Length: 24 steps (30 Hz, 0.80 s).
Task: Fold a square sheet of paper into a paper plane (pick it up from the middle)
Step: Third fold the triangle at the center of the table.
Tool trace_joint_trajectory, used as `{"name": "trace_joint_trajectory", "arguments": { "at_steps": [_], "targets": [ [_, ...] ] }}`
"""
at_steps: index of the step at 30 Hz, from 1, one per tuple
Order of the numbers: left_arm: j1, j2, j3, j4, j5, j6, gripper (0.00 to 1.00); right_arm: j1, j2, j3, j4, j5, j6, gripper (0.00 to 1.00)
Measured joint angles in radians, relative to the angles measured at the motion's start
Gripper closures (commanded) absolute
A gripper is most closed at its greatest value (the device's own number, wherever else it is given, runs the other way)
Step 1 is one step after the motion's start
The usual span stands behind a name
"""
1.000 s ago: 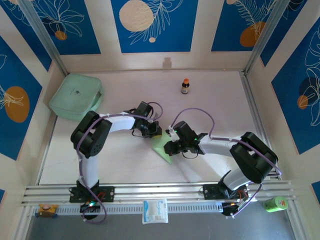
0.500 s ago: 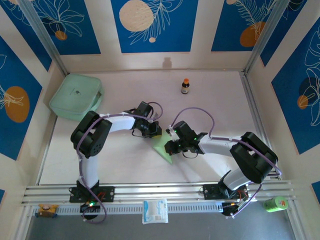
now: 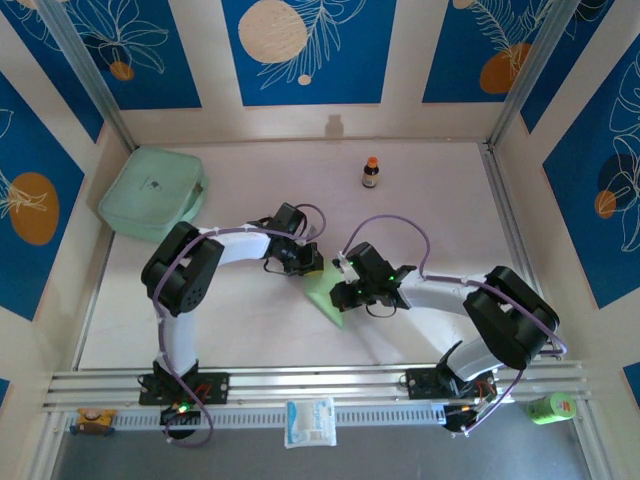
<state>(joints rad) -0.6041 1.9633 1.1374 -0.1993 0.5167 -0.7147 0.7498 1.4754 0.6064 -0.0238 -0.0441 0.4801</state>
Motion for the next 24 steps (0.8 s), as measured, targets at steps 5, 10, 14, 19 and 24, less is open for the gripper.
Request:
{"name": "trace_joint_trajectory", "arguments": {
  "at_steps": [5, 10, 14, 19, 24],
  "targets": [
    [0.0, 0.0, 0.0, 0.0, 0.0, 0.0, 0.87, 0.0, 0.002, 0.001, -0.011, 0.013, 0.0, 1.0],
    [0.0, 0.0, 0.0, 0.0, 0.0, 0.0, 0.86, 0.0, 0.027, 0.023, -0.025, 0.016, -0.001, 1.0],
    [0.0, 0.0, 0.0, 0.0, 0.0, 0.0, 0.86, 0.0, 0.036, 0.031, -0.026, 0.019, -0.001, 1.0],
    [0.0, 0.0, 0.0, 0.0, 0.0, 0.0, 0.87, 0.0, 0.036, 0.032, -0.027, 0.019, -0.001, 1.0],
    [0.0, 0.0, 0.0, 0.0, 0.0, 0.0, 0.86, 0.0, 0.036, 0.032, -0.035, 0.018, 0.0, 1.0]
  ]
}}
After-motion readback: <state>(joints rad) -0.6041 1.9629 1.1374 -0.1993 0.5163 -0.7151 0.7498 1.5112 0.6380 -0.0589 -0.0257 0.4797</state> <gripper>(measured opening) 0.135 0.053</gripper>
